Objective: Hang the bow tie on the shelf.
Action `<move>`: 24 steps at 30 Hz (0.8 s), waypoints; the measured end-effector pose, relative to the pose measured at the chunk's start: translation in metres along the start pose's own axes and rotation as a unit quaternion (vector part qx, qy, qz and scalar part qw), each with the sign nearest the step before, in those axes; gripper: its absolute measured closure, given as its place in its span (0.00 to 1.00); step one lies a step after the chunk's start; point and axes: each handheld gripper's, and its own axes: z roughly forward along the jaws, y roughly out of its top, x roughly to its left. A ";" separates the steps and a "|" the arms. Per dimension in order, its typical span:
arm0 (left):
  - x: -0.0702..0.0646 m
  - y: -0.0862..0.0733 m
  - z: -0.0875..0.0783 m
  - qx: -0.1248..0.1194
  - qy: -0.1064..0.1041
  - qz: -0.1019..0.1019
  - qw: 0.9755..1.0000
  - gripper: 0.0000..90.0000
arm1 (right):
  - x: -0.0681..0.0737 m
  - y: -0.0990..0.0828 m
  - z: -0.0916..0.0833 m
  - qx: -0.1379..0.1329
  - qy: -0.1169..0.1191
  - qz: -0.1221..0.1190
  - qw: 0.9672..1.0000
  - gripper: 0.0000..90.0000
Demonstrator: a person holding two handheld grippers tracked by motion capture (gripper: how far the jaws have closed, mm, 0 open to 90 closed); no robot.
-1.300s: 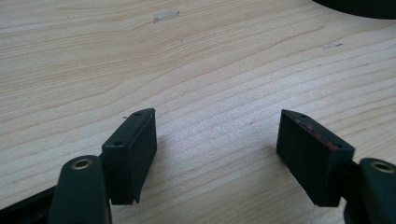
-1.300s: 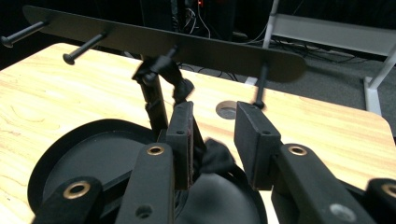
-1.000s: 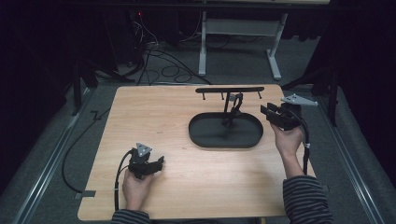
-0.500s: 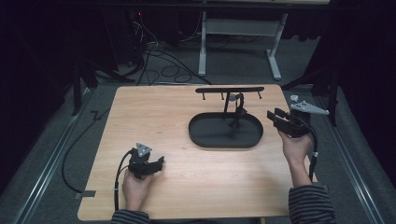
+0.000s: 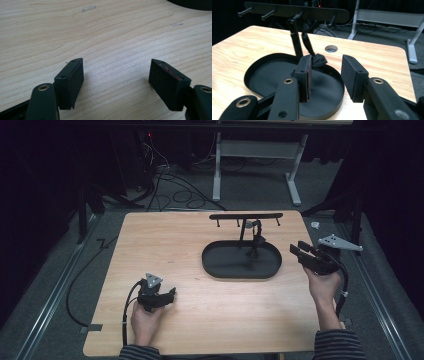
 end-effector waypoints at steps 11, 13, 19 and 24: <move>0.000 0.000 0.000 0.001 0.000 0.000 1.000 0.32 | 0.005 -0.003 -0.013 -0.007 0.010 -0.007 1.000 0.69; 0.000 0.000 0.000 0.000 0.000 0.000 1.000 0.32 | 0.006 -0.004 -0.016 -0.007 0.010 -0.006 1.000 0.69; 0.000 0.000 0.000 0.000 0.000 0.001 1.000 0.32 | 0.007 -0.008 -0.024 -0.010 0.013 -0.006 1.000 0.69; 0.000 0.000 0.000 0.001 0.001 0.001 1.000 0.32 | 0.008 -0.012 -0.029 -0.012 0.017 -0.007 1.000 0.69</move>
